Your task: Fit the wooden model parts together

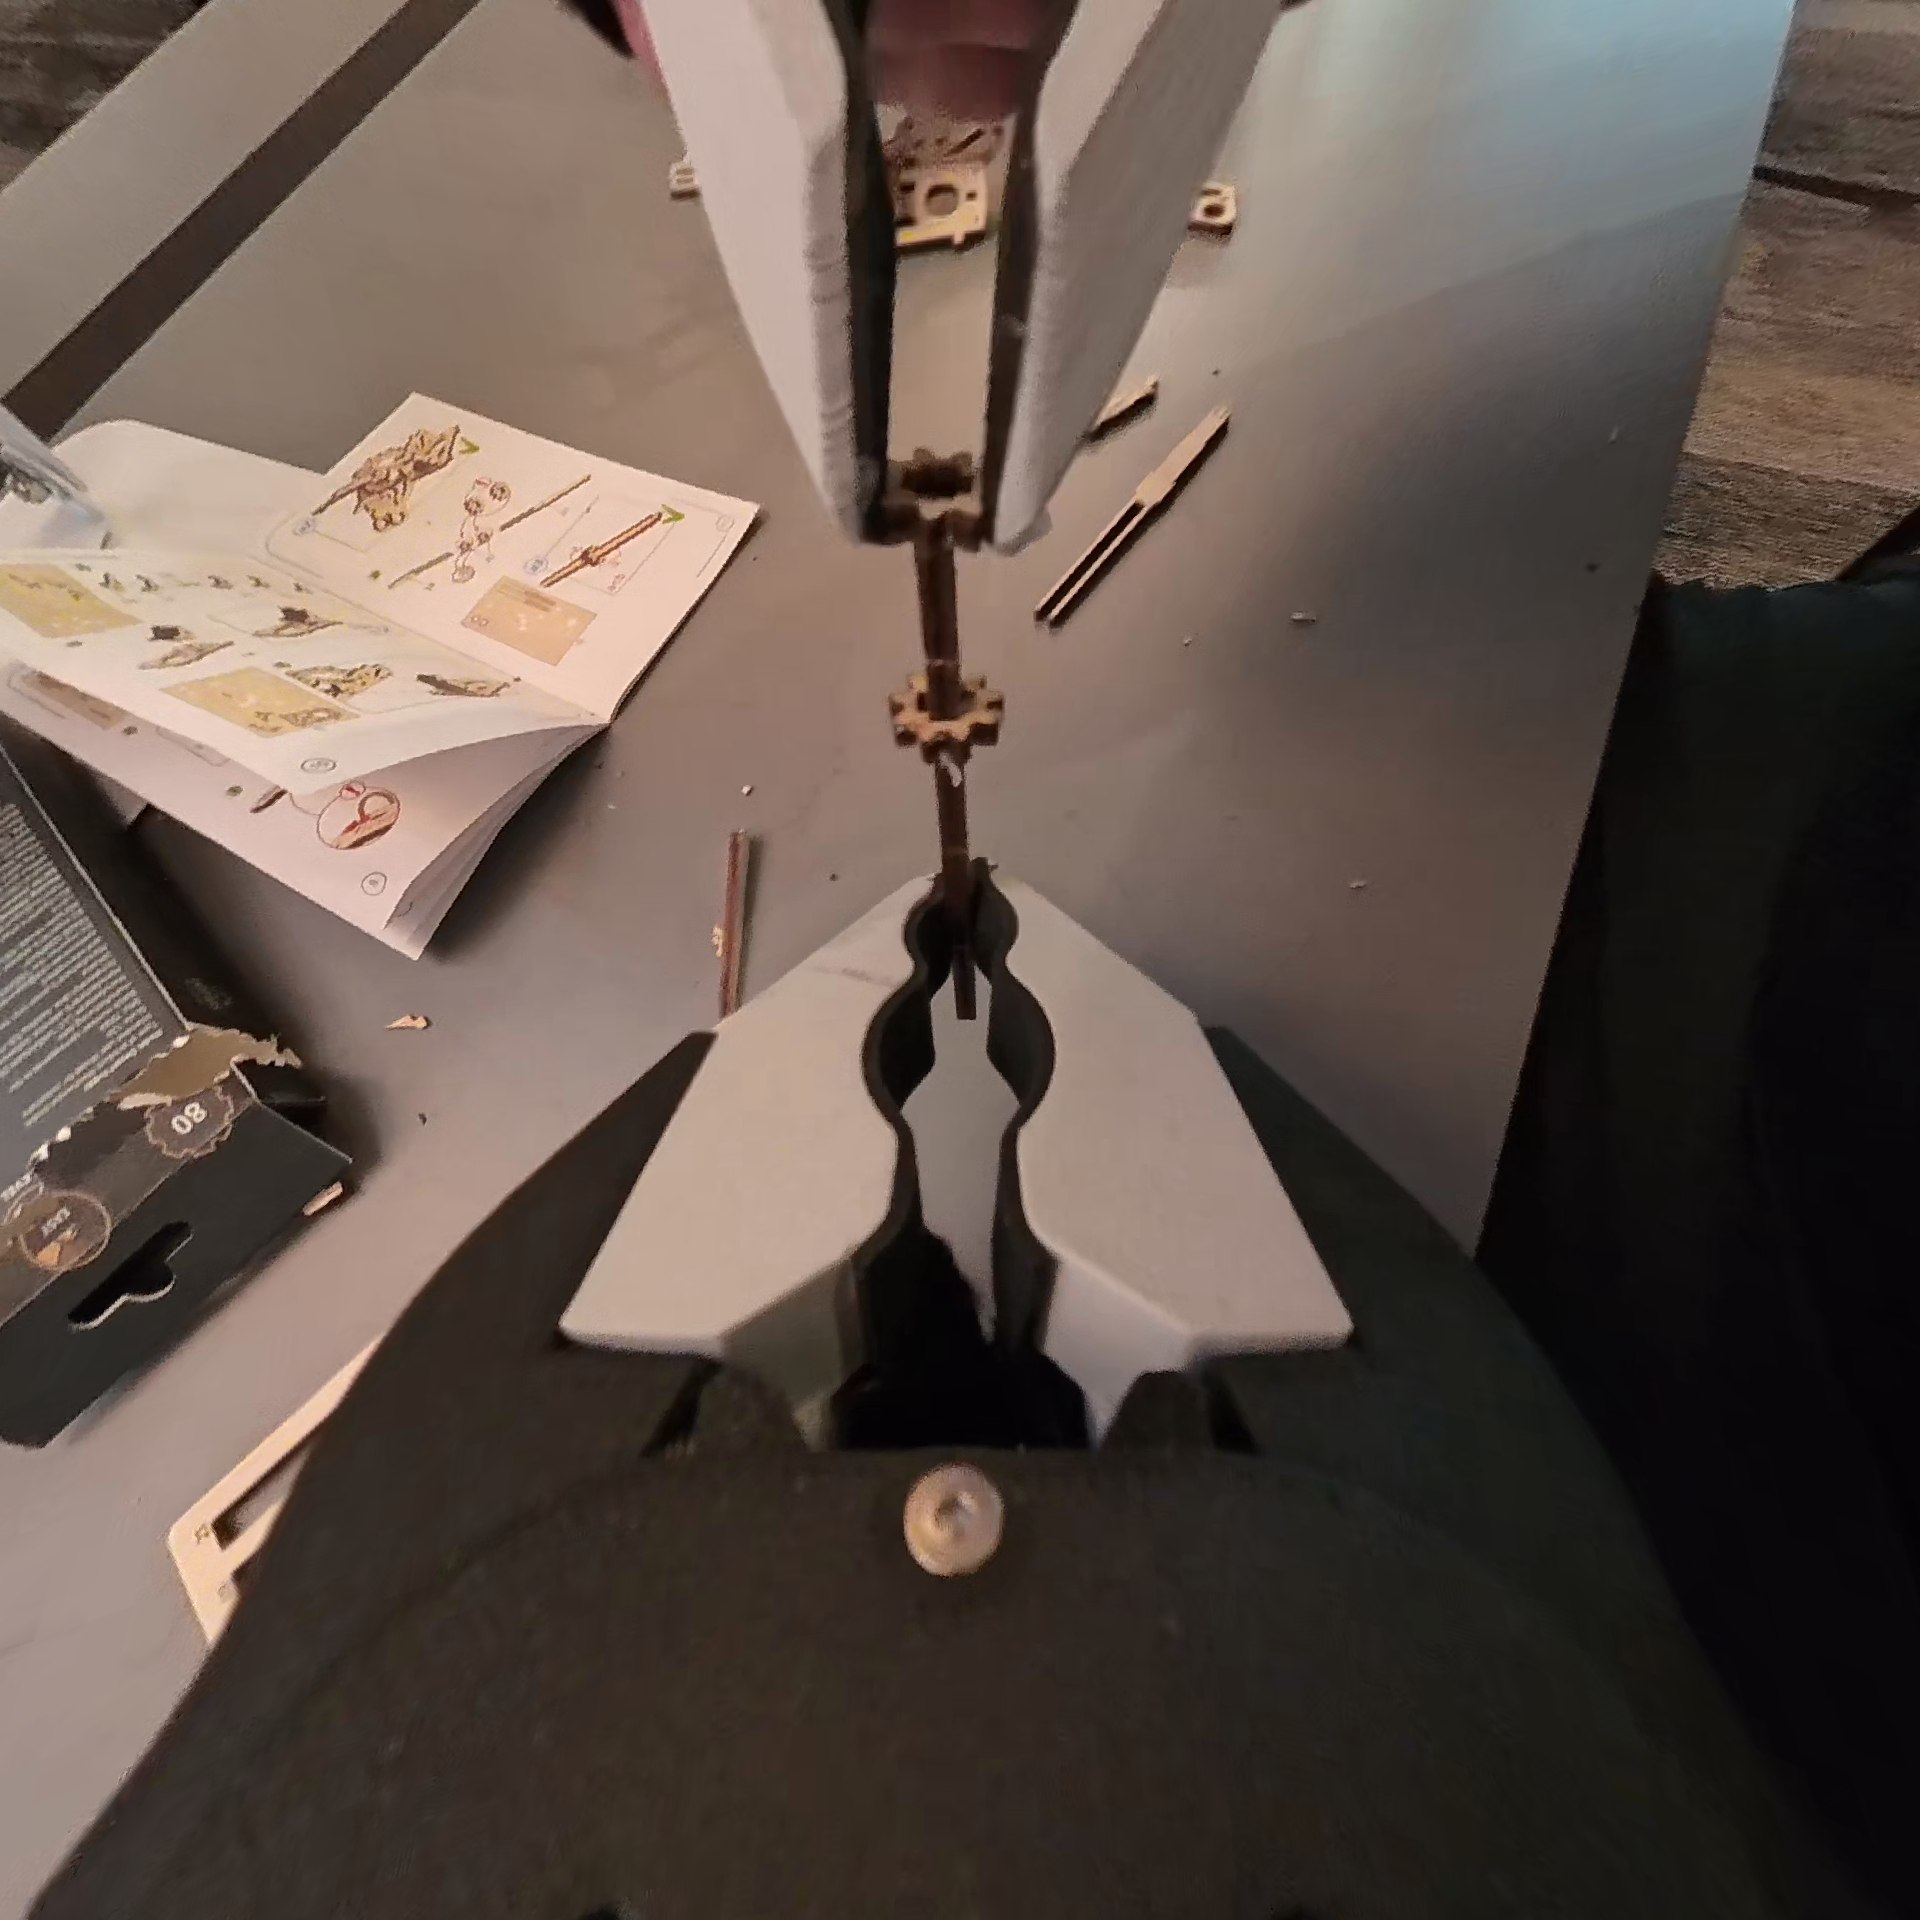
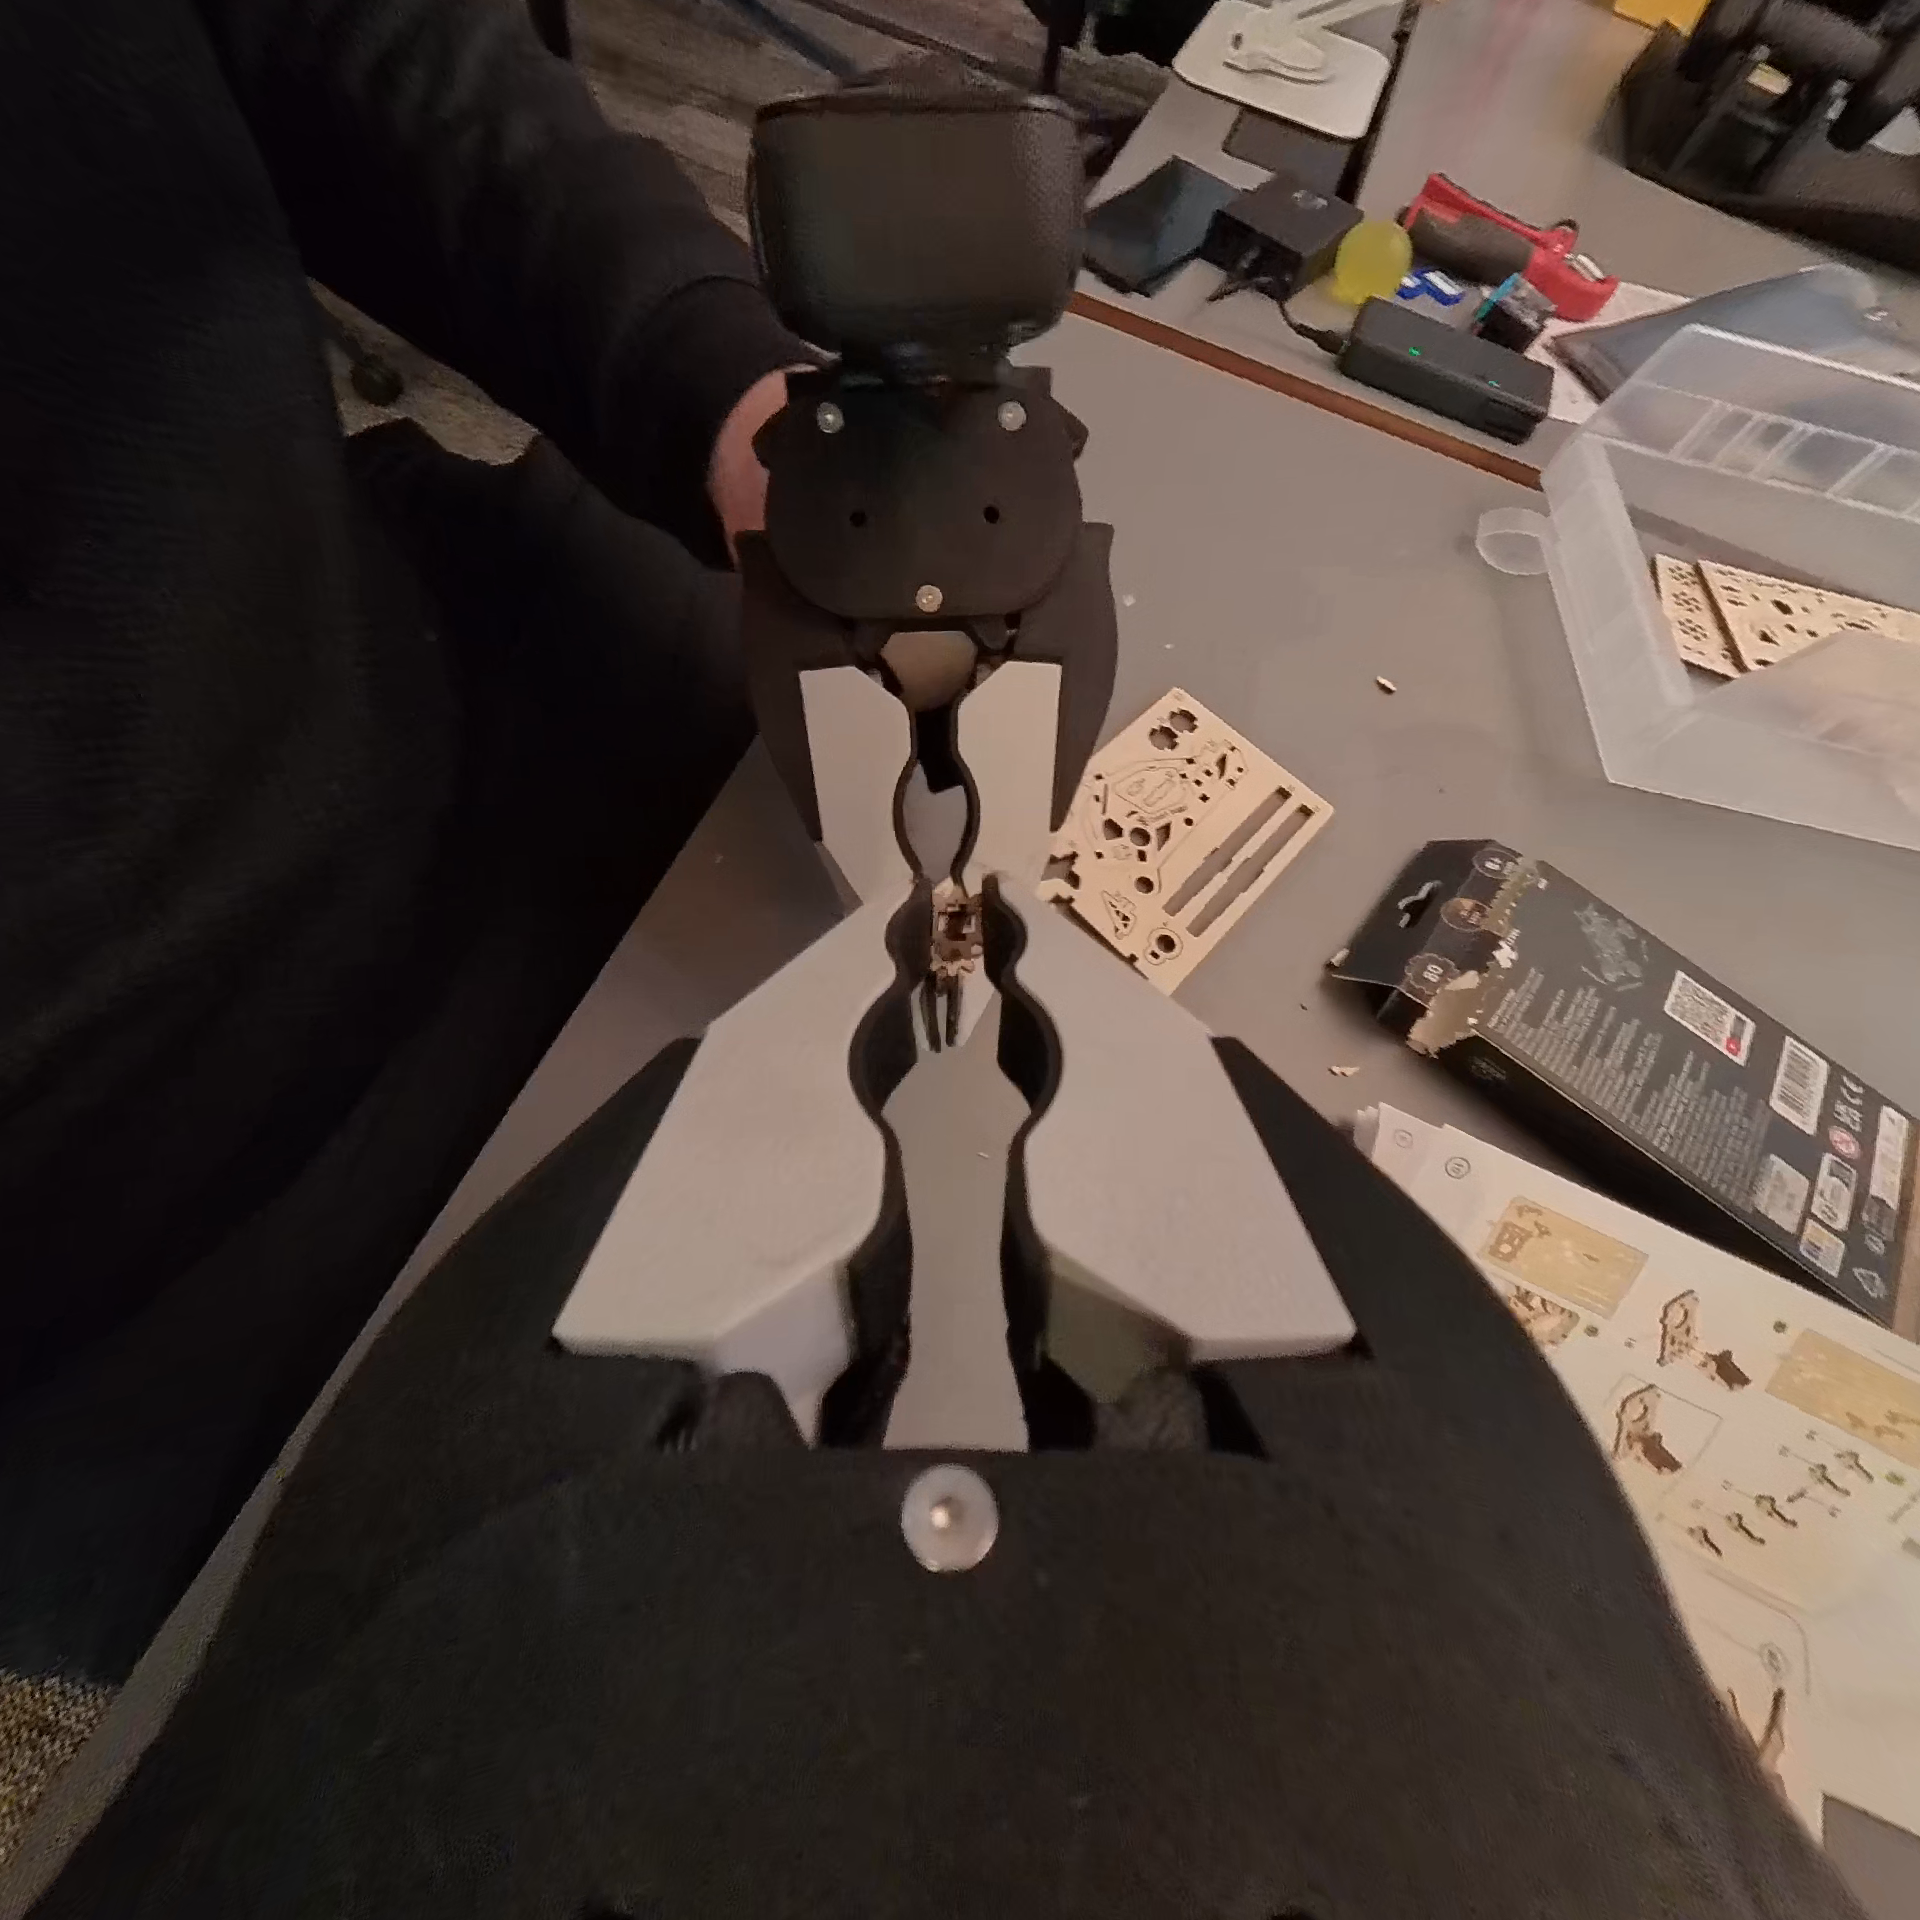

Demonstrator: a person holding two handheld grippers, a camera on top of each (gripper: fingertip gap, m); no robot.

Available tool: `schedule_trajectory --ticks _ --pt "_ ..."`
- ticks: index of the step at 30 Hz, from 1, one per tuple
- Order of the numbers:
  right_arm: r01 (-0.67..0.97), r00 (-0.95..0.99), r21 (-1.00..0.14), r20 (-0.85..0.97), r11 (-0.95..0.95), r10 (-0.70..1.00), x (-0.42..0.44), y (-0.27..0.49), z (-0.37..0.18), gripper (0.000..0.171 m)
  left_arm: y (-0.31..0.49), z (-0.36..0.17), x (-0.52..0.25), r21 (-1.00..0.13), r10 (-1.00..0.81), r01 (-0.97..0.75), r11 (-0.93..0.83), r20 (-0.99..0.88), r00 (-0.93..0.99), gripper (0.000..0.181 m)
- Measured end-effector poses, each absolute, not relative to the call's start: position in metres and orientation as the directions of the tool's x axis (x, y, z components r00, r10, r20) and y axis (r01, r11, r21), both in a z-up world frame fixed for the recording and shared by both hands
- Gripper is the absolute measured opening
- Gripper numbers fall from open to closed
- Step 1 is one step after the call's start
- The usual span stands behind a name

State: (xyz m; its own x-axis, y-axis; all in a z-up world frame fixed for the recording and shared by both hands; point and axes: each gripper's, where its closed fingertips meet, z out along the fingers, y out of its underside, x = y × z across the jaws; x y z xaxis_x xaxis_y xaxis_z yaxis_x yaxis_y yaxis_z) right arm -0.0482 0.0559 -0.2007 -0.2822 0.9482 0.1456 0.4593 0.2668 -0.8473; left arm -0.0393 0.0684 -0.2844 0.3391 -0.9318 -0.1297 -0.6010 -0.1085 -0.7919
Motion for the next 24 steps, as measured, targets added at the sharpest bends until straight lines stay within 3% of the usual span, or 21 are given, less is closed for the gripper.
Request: schedule_trajectory --ticks 1,24 --pt "0.455 -0.298 -0.848 0.142 0.271 0.944 -0.048 0.054 -0.200 0.007 0.068 -0.283 -0.038 -0.796 -0.933 -0.598 -0.098 -0.135 0.332 0.001" --pt "0.409 -0.382 -0.862 0.136 0.299 0.914 -0.044 0.042 -0.192 0.006 0.060 -0.276 -0.032 -0.802 -0.941 -0.598 -0.019 -0.188 0.282 0.001"
